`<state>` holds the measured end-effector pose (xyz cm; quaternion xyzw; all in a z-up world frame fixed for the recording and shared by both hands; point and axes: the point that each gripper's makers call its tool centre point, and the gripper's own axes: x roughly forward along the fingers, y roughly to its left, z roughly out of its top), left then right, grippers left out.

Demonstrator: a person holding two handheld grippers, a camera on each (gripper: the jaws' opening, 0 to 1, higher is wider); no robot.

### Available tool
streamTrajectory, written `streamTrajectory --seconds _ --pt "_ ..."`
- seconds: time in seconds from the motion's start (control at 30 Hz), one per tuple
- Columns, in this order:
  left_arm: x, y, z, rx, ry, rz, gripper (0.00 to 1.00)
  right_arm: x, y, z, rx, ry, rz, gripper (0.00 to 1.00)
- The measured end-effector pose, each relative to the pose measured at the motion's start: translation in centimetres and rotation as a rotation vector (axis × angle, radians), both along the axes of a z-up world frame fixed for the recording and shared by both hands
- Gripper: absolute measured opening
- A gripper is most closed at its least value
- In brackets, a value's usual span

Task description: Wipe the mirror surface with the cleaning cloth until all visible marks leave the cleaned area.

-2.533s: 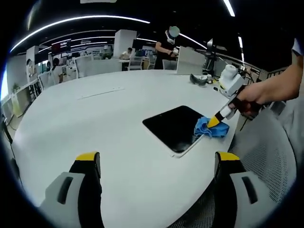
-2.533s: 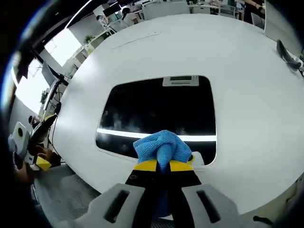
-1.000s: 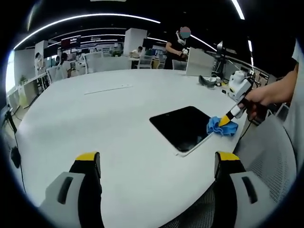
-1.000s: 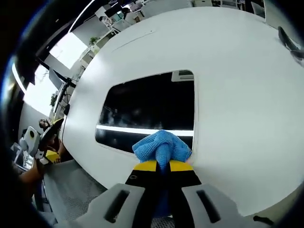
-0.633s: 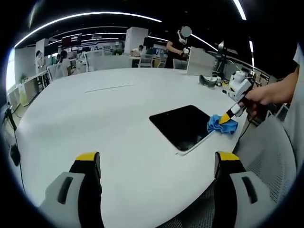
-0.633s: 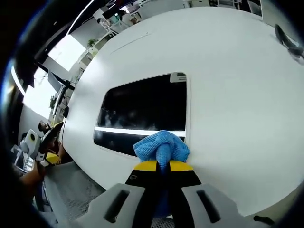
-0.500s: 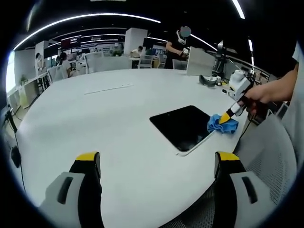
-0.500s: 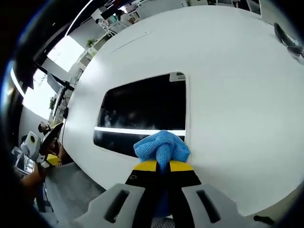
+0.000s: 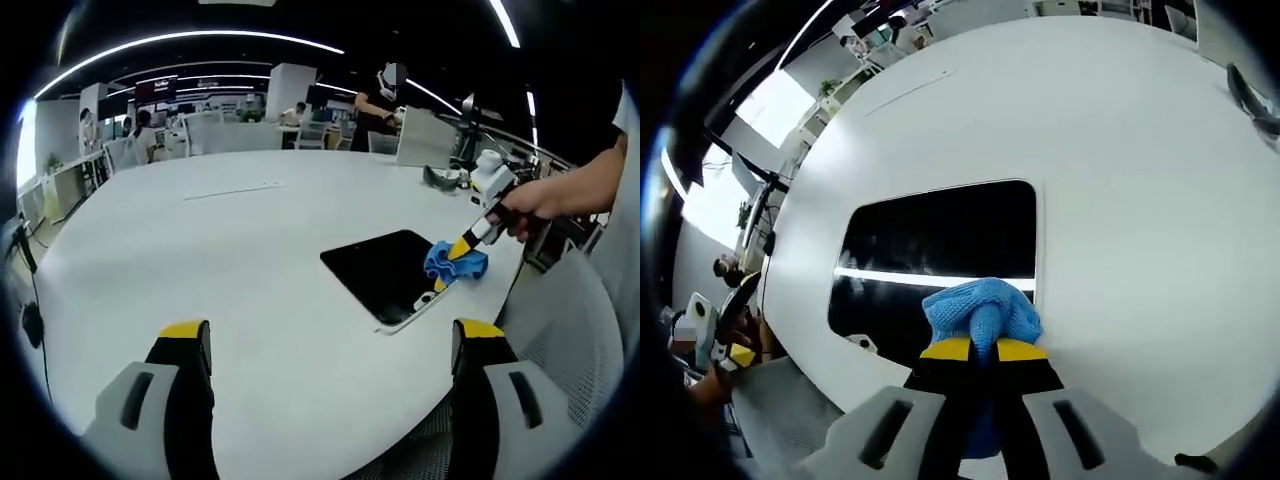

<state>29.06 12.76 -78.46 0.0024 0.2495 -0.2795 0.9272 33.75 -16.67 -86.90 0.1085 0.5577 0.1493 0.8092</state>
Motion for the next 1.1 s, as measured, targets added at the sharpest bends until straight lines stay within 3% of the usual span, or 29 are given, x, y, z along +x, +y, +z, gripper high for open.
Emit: streamTrajectory --seconds 0.73,1.1 --pt "0.5 0.5 -0.6 0.017 0.015 0.02 0.99 7.6 -0.7 0.0 -0.062 -0.033 0.028 0.01" --pt "0.5 0.7 -0.9 0.023 0.025 0.024 0.99 9.8 -0.7 0.0 -0.06 -0.041 0.004 0.01"
